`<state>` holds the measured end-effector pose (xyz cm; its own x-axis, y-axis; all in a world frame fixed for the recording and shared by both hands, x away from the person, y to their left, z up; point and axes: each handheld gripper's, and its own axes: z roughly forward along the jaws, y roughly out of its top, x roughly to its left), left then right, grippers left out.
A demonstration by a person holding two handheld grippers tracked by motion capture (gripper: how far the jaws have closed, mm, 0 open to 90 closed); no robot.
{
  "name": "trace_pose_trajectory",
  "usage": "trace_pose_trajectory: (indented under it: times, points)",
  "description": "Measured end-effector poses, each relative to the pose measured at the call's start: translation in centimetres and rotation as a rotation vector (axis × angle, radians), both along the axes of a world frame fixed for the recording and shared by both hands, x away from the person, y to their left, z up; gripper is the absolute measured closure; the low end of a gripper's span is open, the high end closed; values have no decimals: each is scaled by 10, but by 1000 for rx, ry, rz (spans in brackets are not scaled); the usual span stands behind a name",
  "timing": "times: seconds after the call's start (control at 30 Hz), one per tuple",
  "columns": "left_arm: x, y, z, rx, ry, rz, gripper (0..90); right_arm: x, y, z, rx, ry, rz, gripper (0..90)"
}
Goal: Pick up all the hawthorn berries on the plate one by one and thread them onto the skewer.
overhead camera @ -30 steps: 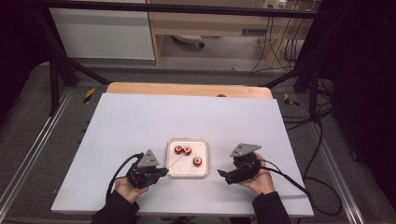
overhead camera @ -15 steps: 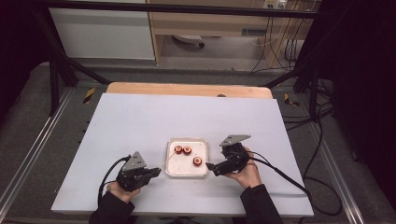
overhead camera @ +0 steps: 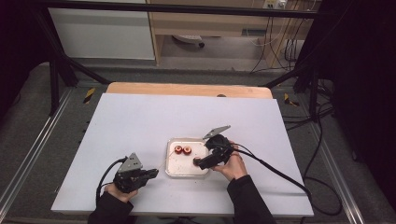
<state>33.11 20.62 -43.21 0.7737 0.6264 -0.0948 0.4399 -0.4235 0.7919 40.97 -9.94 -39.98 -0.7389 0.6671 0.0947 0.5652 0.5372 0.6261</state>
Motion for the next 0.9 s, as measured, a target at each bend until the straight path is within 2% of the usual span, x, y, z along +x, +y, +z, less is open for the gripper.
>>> trace_pose_trajectory:
  times: [0.07,0.17,0.33,0.4,0.5,0.67,0.73,0.9]
  points:
    - [0,0,0,4,1,2,885,2,5,1,-24,10,11,101]
    - [0,0,0,4,-4,7,885,6,13,3,-62,30,42,184]
    - [1,1,0,3,-2,8,885,13,24,4,-104,105,61,304]
    - [1,1,0,3,-2,10,885,16,27,3,-148,117,72,342]
    - [1,1,0,5,-2,9,885,19,30,0,-175,144,81,391]
    - [1,1,-1,7,1,8,885,24,31,-6,-200,183,86,461]
    - [1,1,-1,8,1,6,885,25,31,-7,-186,208,82,500]
    - [1,0,-1,10,3,3,885,28,31,-8,-182,233,80,535]
